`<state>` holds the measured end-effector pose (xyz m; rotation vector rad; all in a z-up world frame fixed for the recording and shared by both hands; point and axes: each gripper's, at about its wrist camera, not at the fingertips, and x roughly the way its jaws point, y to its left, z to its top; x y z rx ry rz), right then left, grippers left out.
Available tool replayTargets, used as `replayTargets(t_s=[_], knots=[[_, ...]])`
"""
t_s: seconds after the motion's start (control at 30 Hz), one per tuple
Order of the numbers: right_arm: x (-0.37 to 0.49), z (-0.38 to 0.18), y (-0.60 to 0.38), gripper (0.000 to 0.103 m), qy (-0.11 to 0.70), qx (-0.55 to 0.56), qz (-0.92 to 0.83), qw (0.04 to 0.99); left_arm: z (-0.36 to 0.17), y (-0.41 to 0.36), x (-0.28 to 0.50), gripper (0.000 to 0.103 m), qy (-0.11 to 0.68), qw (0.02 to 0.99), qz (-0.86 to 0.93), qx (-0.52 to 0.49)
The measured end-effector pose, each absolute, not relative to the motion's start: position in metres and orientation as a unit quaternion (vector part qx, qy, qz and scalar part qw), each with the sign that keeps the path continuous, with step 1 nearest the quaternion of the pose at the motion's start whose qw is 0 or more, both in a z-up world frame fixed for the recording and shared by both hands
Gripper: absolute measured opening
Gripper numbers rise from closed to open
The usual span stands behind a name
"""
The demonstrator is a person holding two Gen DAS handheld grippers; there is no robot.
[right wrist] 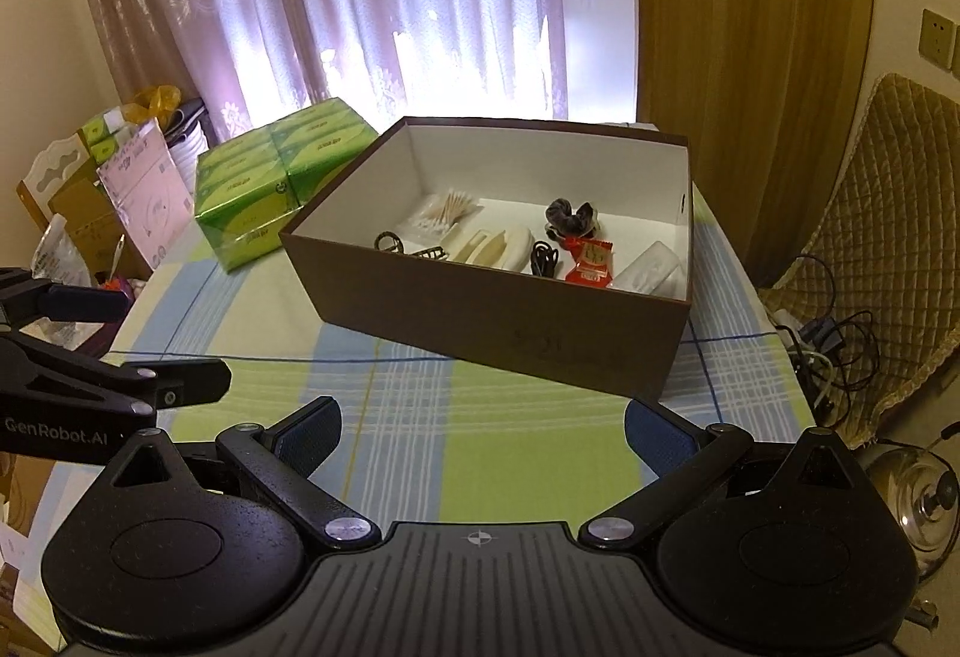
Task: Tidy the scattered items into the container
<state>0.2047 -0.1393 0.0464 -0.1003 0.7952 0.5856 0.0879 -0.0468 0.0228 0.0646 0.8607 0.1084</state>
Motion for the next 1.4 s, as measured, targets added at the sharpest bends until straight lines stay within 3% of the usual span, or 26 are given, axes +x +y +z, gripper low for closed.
replayTargets(t_s=[1.4], knots=[[0.196,0.030,-0.147,0.103,0.389,-0.071,0.286,0.873,-0.007,-0.051,0.085,0.095,0.458,0.885,0.075,0.032]])
